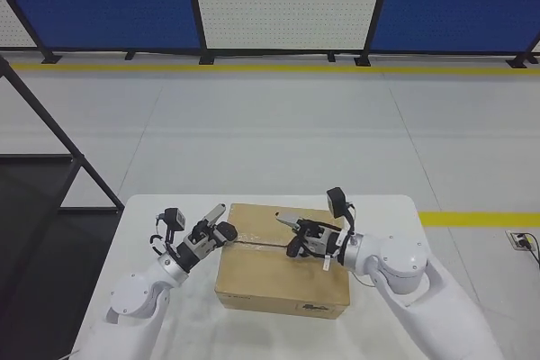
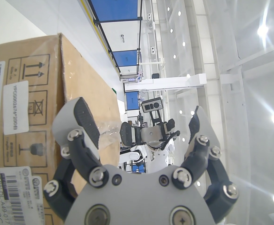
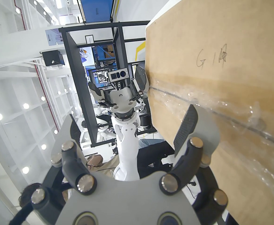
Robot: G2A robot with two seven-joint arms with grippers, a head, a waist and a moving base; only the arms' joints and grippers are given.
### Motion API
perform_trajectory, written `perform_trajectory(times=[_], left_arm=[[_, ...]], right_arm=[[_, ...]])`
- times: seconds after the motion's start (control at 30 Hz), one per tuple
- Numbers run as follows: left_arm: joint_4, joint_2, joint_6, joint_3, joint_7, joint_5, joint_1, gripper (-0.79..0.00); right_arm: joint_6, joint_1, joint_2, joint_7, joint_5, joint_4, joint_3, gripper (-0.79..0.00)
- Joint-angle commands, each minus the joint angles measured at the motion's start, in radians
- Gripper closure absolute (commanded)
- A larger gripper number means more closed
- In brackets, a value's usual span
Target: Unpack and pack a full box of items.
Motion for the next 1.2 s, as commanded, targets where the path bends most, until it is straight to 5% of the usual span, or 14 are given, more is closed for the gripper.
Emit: perform_trajectory(times=[0.0,0.43,1.17], left_arm=[[0.0,0.0,0.0,0.0,0.0,0.0,0.001,-0.785],[-0.006,0.003,-0.003,-0.004,0.002,-0.005,0.008,-0.785],[0.005,0.005,-0.005,-0.002,0.003,-0.008,-0.001,-0.785]], right_arm=[[-0.025,0.004,-0.004,-0.001,-0.001,0.011,-0.008,-0.785],[0.01,0.054,-0.027,0.009,-0.016,0.109,-0.041,-0.785],[0.037,-0.088,0.015,0.031,-0.058,0.008,0.125,-0.785]])
